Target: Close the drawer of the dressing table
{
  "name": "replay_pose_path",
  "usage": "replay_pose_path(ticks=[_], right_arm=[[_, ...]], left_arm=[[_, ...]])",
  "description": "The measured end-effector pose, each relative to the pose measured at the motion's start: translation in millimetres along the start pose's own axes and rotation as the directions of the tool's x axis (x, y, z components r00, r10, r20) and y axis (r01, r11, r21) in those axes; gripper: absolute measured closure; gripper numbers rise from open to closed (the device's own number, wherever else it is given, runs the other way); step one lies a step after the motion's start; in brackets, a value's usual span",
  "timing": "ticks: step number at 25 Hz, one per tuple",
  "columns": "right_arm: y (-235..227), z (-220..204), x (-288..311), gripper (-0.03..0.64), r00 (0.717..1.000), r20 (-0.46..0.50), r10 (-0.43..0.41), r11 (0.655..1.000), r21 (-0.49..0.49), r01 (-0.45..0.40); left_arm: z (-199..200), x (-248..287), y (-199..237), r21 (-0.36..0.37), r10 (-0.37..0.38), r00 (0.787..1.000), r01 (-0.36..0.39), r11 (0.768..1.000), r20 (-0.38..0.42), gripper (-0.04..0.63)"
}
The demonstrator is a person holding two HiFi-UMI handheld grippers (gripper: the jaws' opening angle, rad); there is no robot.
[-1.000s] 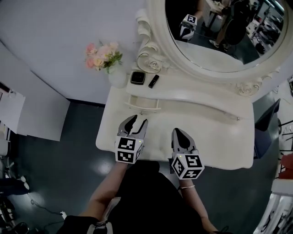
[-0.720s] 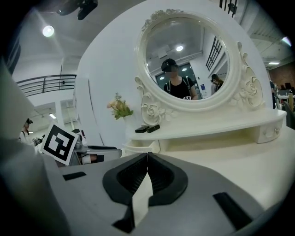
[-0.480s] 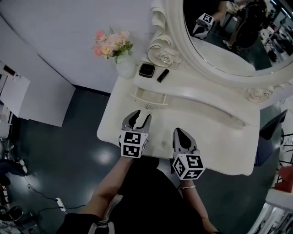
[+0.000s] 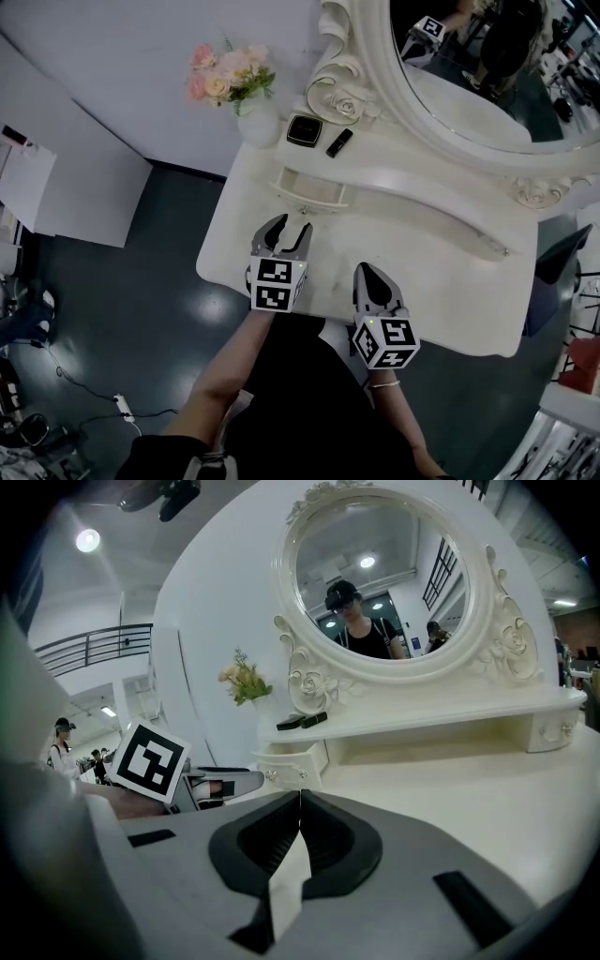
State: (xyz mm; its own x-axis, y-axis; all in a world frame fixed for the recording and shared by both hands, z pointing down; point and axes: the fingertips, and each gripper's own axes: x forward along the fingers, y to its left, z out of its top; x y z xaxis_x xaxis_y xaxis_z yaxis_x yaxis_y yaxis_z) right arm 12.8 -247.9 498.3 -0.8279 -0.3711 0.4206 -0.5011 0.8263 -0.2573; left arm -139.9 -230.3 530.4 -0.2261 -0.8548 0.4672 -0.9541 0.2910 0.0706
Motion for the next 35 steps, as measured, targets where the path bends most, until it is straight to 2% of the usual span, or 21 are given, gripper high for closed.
replay_pose_path(ticks=[17, 35], right_arm=[[-12, -9, -1, 0.612, 0.998, -0.021, -0.054, 0.998, 0.039, 0.054], [-21, -4, -5, 0.612, 0.996, -0.010, -0.093, 0.995, 0.040, 0.093]], left_arm=[[2, 36, 0, 0.012, -0.017, 0.999, 0.018, 1.000, -0.044, 0.389], [14, 60, 7, 0.004, 0.014, 0.998, -0.014, 1.000, -0.057, 0.386]])
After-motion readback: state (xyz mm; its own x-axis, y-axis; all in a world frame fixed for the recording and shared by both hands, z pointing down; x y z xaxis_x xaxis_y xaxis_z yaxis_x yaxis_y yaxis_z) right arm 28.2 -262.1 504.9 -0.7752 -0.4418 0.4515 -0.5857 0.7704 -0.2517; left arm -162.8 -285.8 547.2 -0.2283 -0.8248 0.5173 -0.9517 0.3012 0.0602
